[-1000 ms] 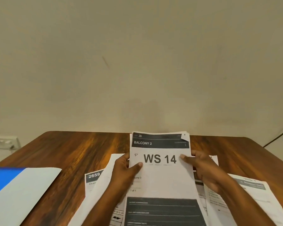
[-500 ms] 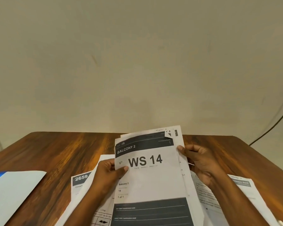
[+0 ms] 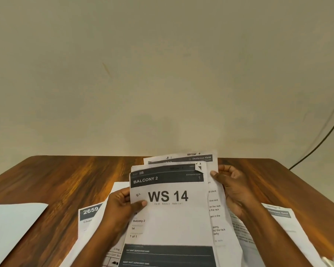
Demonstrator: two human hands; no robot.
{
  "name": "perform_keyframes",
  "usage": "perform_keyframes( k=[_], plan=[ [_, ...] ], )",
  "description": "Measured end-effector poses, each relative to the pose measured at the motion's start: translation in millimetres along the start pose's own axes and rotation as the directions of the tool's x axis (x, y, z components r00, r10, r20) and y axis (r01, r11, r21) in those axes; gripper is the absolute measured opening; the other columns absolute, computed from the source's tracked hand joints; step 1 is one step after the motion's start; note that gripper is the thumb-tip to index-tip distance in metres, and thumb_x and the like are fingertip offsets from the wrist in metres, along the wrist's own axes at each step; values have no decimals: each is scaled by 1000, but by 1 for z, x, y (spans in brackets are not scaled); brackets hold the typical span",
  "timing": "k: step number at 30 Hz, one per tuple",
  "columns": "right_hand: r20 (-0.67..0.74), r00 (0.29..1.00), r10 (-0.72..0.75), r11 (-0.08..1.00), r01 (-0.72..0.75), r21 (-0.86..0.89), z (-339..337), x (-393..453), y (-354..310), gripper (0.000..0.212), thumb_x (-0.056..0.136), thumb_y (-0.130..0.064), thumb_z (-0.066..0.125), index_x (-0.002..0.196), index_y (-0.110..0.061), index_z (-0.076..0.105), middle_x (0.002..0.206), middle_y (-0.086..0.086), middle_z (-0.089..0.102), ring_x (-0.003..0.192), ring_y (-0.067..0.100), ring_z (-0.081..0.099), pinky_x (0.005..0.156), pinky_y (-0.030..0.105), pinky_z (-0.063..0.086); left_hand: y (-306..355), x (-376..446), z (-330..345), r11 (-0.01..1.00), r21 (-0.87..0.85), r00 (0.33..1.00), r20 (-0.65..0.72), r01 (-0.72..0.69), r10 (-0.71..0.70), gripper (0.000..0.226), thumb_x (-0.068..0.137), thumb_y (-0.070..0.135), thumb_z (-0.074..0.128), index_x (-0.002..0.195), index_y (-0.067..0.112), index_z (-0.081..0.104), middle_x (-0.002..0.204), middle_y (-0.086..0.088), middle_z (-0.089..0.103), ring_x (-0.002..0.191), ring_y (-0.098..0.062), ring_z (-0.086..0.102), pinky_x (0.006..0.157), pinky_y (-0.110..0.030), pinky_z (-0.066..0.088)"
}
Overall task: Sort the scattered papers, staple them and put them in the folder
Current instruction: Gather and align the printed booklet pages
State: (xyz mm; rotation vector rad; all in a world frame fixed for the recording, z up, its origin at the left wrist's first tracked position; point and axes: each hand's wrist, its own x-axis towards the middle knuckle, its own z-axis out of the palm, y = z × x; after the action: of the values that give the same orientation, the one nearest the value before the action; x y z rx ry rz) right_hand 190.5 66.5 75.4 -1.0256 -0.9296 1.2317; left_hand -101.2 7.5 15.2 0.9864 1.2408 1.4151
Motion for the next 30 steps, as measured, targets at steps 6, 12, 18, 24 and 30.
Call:
perform_keyframes(
  k=[6, 12, 18, 24, 30],
  plan=[
    [39, 981, -190, 973, 193, -124, -1, 2, 7, 15, 93, 10, 64, 95, -6, 65, 99, 12, 77, 95, 31, 72, 82, 37, 60, 0, -1, -1, 1000, -20, 1000, -15, -7, 7, 41, 86, -7, 78, 122, 8, 66, 108, -10, 82, 93, -39, 80, 87, -62, 62],
    [148, 986, -71, 975, 100, -197, 5, -9, 3, 18, 96, -16, 70, 113, -11, 76, 111, 6, 79, 95, 33, 77, 90, 52, 60, 1, -4, 1, 997, -72, 1000, -3, -1, 0, 41, 87, -4, 76, 124, 8, 62, 109, -11, 81, 92, -41, 79, 75, -55, 67],
    [150, 986, -69, 966, 103, -237, 2, -8, 6, 17, 92, -15, 74, 107, -9, 78, 110, 8, 79, 94, 37, 77, 93, 59, 58, -1, -3, 1, 999, -50, 1000, -6, -1, 1, 40, 88, -5, 75, 124, 9, 64, 112, -10, 81, 94, -40, 79, 82, -59, 64],
    [118, 990, -83, 984, 100, -144, 2, -6, 4, 26, 75, -12, 87, 97, 0, 79, 104, 17, 79, 96, 41, 75, 96, 59, 57, -5, -1, -1, 999, -32, 999, -36, -10, 9, 39, 87, -6, 76, 122, 8, 68, 112, -9, 81, 94, -38, 80, 84, -59, 64],
    [43, 994, -99, 995, 98, 14, 4, -5, 0, 41, 73, -19, 84, 104, 6, 74, 104, 20, 78, 105, 40, 73, 99, 52, 57, -1, -3, 0, 1000, -18, 1000, -1, -15, 15, 29, 88, -1, 76, 114, -7, 63, 107, -18, 80, 98, -45, 77, 91, -62, 60]
  ],
)
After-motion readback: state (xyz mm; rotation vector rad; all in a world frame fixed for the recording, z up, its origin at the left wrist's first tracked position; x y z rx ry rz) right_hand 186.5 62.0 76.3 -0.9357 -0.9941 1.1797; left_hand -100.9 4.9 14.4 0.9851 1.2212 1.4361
